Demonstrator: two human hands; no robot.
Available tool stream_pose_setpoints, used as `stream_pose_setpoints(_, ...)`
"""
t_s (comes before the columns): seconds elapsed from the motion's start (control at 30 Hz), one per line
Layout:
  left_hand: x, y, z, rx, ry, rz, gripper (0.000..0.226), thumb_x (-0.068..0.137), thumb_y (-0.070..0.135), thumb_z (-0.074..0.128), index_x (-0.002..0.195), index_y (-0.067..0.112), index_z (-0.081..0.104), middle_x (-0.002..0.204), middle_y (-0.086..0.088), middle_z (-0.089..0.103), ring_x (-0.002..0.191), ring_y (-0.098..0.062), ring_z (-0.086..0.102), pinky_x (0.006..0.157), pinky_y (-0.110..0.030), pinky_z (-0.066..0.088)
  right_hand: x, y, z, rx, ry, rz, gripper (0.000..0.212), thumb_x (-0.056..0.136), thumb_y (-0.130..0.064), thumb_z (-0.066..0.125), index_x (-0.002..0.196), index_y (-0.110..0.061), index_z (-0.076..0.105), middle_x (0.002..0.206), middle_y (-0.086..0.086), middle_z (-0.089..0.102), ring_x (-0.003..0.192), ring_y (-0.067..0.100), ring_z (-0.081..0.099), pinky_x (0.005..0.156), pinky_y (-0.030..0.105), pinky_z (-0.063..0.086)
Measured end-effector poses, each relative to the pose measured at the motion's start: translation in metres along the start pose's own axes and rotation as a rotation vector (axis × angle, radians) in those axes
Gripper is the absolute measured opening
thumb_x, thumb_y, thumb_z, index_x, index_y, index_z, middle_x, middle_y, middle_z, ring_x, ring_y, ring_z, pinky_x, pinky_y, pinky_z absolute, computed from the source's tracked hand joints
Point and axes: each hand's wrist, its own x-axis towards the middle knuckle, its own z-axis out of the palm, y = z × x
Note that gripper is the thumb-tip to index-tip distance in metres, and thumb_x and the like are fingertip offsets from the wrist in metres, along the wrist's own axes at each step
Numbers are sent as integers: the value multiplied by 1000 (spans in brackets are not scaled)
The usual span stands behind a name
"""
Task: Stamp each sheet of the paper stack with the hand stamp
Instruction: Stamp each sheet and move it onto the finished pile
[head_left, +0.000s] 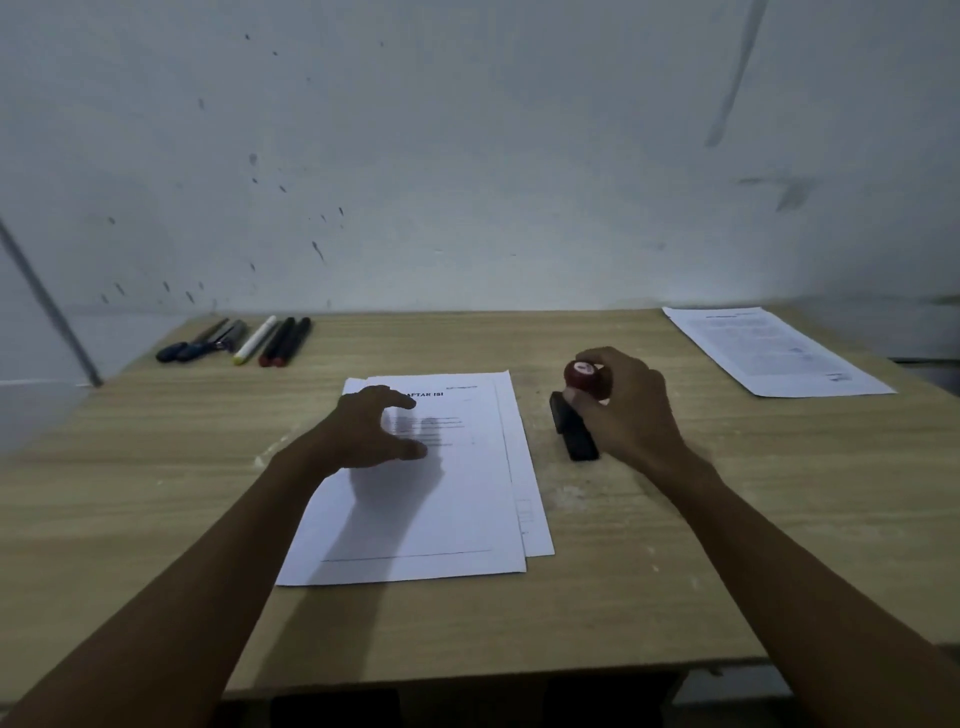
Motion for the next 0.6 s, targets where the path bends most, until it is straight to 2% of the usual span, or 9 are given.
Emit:
stream_pose_setpoints(0.07,-2,-5,4,70,-38,-13,77,69,45,82,137,29,49,154,0,30,144,-18,21,117,-35,20,-1,-10,6,132,6,5,26,81,-14,75,104,-23,68,94,-11,70,86,4,66,77,20,52)
stream_pose_setpoints(0.13,-3,-11,7,95,-72,-15,81,68,51,81,139,32,46,156,0,27,145,-18,19,118,-39,19,-2,-18,16,280,-37,56,22,81,-12,76,100,-22,69,93,-7,72,83,7,70,73,26,55)
stream_pose_setpoints(0.23,-3,-18,12,86,-66,10,77,67,58,78,134,34,50,149,5,37,140,-18,29,115,-43,25,-4,-31,30,512,-118,194,25,84,-6,72,107,-16,68,96,8,73,80,22,74,64,32,59)
stream_pose_setpoints(0.37,-1,-19,15,135,-55,8,79,63,67,73,133,39,49,144,9,40,140,-18,29,113,-45,25,-7,-41,46,722,-243,353,31,89,3,62,114,-14,68,81,4,72,73,26,73,68,37,61)
stream_pose_setpoints(0.5,-6,-27,18,142,-46,41,76,69,70,66,136,40,46,138,10,40,139,-19,26,114,-45,19,-12,-49,62,737,-276,378,22,84,5,68,103,-6,68,83,8,64,74,27,72,67,36,60)
stream_pose_setpoints(0.6,-11,-31,21,142,-46,47,78,70,73,57,140,41,41,148,6,31,145,-19,15,114,-43,8,-16,-52,71,583,-284,272,26,81,3,72,102,-11,66,89,16,67,77,31,73,68,39,61)
